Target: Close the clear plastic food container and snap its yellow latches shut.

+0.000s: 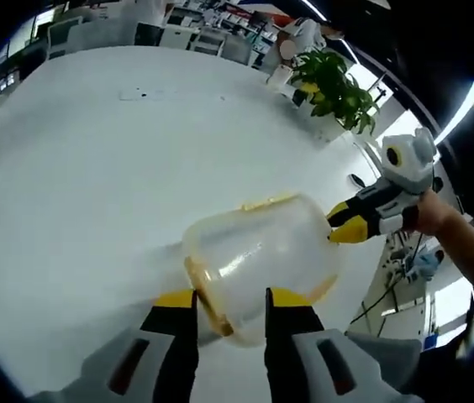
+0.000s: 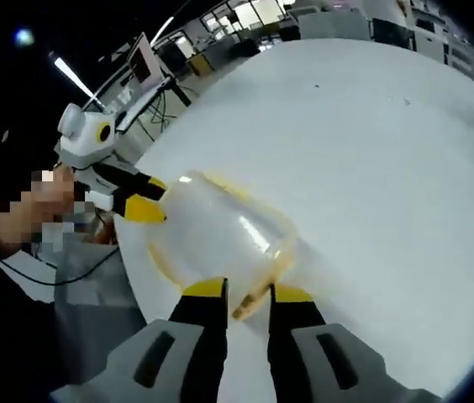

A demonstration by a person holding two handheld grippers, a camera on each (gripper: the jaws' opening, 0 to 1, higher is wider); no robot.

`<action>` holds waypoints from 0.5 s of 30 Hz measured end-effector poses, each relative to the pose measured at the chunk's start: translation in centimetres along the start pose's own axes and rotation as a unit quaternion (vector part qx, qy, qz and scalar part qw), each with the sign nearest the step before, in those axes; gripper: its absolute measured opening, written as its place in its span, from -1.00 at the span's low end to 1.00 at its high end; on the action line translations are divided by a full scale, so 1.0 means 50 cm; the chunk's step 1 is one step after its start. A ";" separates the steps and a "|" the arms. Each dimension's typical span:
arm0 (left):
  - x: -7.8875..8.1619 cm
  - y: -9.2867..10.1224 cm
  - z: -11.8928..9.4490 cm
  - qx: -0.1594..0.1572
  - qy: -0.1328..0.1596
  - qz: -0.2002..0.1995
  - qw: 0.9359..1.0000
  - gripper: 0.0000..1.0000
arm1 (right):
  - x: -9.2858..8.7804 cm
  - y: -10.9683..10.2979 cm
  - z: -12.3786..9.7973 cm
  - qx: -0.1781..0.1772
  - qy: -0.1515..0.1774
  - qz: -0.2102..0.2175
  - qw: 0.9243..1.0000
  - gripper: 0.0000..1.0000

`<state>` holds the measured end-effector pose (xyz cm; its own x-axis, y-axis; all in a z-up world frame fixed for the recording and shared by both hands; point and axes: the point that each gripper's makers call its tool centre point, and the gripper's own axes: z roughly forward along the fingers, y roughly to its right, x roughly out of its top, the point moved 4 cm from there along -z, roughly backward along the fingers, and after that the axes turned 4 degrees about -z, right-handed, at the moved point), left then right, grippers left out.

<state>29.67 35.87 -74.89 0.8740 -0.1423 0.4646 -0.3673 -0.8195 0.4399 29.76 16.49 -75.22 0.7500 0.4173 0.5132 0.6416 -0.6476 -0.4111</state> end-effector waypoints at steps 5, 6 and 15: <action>-0.007 -0.008 0.008 -0.020 0.029 -0.028 0.999 -0.51 | -0.003 0.002 -0.003 -0.008 0.011 0.007 1.000 -0.68; -0.008 -0.005 0.006 -0.020 0.028 -0.025 0.999 -0.51 | -0.005 0.002 -0.004 -0.009 0.015 0.009 1.000 -0.67; -0.005 -0.003 0.013 -0.014 0.016 -0.029 0.999 -0.48 | 0.000 0.003 -0.005 -0.007 0.024 0.015 1.000 -0.65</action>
<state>29.70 35.69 -75.57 0.8836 -0.0773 0.4619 -0.3260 -0.8097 0.4880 29.81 16.20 -75.10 0.7600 0.3664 0.5368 0.6162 -0.6688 -0.4160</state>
